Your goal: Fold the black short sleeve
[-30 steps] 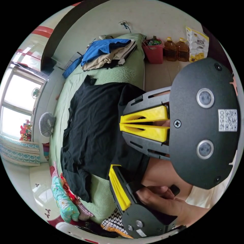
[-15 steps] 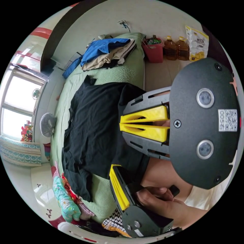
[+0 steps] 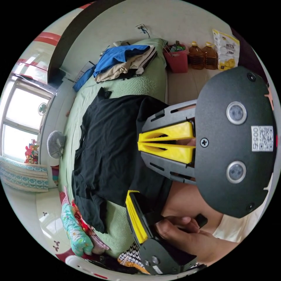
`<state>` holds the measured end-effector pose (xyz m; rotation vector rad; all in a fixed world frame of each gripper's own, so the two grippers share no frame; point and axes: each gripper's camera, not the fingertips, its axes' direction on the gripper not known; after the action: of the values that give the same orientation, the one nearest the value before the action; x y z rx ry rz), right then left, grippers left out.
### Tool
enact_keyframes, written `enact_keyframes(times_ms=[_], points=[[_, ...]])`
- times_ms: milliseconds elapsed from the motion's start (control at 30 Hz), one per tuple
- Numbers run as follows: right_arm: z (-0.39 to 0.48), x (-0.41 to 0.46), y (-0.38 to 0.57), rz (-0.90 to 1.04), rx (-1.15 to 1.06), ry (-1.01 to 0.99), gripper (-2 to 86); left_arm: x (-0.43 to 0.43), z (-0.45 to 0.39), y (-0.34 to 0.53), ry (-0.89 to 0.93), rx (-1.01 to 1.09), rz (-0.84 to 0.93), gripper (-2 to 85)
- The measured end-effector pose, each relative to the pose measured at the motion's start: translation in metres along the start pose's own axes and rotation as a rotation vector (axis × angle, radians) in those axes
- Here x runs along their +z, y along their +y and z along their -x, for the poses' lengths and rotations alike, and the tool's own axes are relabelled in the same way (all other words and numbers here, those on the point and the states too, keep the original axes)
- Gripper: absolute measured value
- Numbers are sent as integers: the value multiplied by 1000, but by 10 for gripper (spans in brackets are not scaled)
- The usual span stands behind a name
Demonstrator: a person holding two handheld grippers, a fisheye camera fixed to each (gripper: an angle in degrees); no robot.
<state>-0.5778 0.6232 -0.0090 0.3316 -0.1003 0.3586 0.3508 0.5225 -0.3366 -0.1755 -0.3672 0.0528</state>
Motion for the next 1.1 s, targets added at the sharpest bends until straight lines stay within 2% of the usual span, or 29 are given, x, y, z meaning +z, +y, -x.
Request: enact_keyframes(times_ms=[300, 1100], points=[[-10, 1, -1, 3, 10, -34, -14, 2, -6, -2, -46, 15, 0, -7], [-17, -1, 0, 0, 14, -36, -12, 5, -1, -3, -19, 0, 1, -7]])
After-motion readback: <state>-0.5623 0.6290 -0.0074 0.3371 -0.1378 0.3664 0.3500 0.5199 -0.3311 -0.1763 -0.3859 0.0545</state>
